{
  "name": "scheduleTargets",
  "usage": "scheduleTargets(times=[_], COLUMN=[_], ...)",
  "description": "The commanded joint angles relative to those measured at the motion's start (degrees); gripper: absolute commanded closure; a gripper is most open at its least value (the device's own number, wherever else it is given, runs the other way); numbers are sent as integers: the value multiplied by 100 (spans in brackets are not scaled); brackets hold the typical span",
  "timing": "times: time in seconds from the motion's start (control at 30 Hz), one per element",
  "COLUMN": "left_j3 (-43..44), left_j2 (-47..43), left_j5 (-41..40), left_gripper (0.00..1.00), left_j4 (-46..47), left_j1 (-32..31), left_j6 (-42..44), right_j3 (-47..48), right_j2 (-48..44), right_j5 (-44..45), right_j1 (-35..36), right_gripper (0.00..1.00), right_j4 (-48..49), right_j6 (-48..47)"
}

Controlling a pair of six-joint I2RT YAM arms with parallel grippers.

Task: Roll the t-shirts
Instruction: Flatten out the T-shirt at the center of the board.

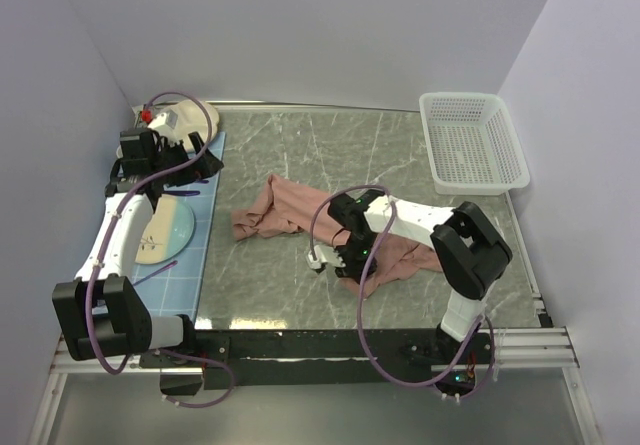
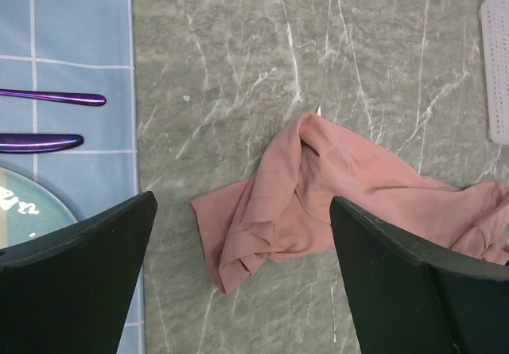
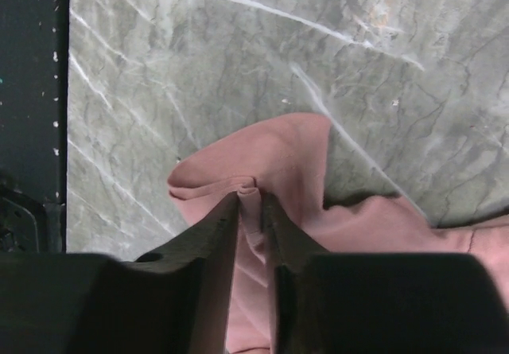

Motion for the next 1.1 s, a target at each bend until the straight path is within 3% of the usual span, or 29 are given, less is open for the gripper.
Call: scheduleTargets(times=[0.0, 0.1, 0.23, 0.5, 0.57, 0.73, 0.97, 1.07], left_j3=[9, 53, 360, 1274, 1275, 1564, 1443, 1310], left_j2=[-153, -118, 110, 1059, 1191, 1946, 2379, 2492], left_j5=[89, 106, 150, 412, 370, -348, -201, -795], left_gripper=[2, 2, 3, 9, 9, 11, 14, 12], left_j4=[158, 132, -114, -2071, -2162, -2302, -2295, -1796], left_j1=[29, 38, -128, -1113, -1280, -1711, -1904, -2212], left_j6=[-17, 18, 439, 3188, 3654, 3964, 4158, 3939], right_j3=[261, 331, 594, 2255, 2571, 2819, 2468, 2371], right_j2=[22, -206, -935, -1648, -1762, -2157, -2702, -2721], right_j5=[-112, -50, 3, 231, 231, 205, 407, 468], right_j1=[30, 4, -329, -1674, -2173, -2922, -3099, -3186], right_gripper=[84, 96, 100, 100, 100, 100, 100, 100], right_j4=[-97, 25, 26, -1011, -1003, -582, 17, 122], right_j6=[-56, 137, 541, 1551, 2043, 3106, 3618, 3750])
